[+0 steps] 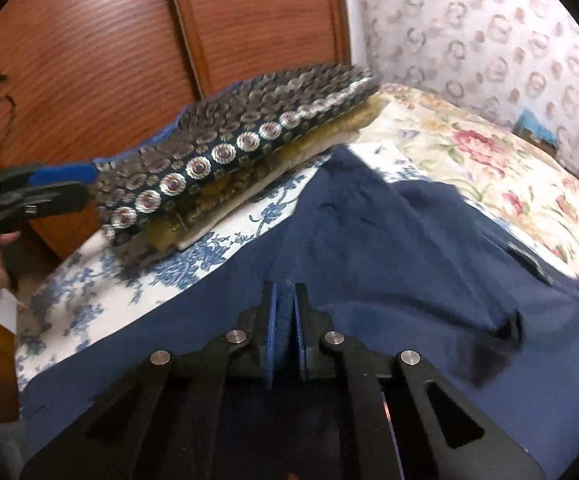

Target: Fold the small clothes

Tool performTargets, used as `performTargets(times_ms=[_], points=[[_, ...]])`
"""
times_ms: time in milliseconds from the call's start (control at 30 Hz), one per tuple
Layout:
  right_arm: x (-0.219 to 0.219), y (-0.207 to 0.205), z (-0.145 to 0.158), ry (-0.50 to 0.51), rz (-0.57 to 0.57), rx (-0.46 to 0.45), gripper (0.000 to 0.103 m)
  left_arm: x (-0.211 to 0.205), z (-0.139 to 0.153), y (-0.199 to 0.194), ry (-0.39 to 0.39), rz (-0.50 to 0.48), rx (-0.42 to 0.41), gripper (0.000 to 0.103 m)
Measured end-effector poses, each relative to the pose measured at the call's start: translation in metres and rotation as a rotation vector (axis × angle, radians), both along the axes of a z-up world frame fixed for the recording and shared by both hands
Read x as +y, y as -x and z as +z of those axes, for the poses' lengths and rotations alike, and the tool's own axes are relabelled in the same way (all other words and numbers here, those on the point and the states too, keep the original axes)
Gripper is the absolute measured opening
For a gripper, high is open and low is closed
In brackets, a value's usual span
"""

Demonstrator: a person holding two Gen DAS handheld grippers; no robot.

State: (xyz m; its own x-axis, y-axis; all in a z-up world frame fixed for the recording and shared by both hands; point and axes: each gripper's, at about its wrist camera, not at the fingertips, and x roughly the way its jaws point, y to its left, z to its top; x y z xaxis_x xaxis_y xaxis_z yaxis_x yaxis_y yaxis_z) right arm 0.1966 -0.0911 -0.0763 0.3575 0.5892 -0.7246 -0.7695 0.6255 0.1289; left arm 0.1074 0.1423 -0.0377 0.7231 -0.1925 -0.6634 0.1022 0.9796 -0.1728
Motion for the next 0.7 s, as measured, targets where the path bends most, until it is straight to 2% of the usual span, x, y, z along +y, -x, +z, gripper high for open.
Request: performTargets(times_ms=[167,300,400,467,533,700], points=[[-0.052,0.027,0.011,-0.051,-0.076,0.015,0.005,-0.012,0.001,-0.001,-0.001,-0.031,-0.006,0.039],[-0.083,0.048,0.007,-0.021,-0.132,0.023,0.006,-0.023,0.003,-0.002,0.001,-0.056,-0.011,0.039],[-0.099,0.056,0.007,-0.026,-0.158,0.04,0.016,-0.029,0.002,-0.005,0.001,-0.074,-0.009,0.04],[-0.104,0.056,0.011,-0.025,-0.181,0.017,0.027,-0.034,0.001,-0.006,0.0,-0.081,-0.008,0.04],[-0.108,0.051,0.016,-0.025,-0.203,-0.006,0.033,-0.036,0.002,-0.007,-0.001,-0.084,-0.007,0.04],[-0.106,0.018,0.022,-0.002,-0.274,-0.059,0.041,-0.04,0.004,-0.007,-0.003,-0.089,-0.01,0.04]])
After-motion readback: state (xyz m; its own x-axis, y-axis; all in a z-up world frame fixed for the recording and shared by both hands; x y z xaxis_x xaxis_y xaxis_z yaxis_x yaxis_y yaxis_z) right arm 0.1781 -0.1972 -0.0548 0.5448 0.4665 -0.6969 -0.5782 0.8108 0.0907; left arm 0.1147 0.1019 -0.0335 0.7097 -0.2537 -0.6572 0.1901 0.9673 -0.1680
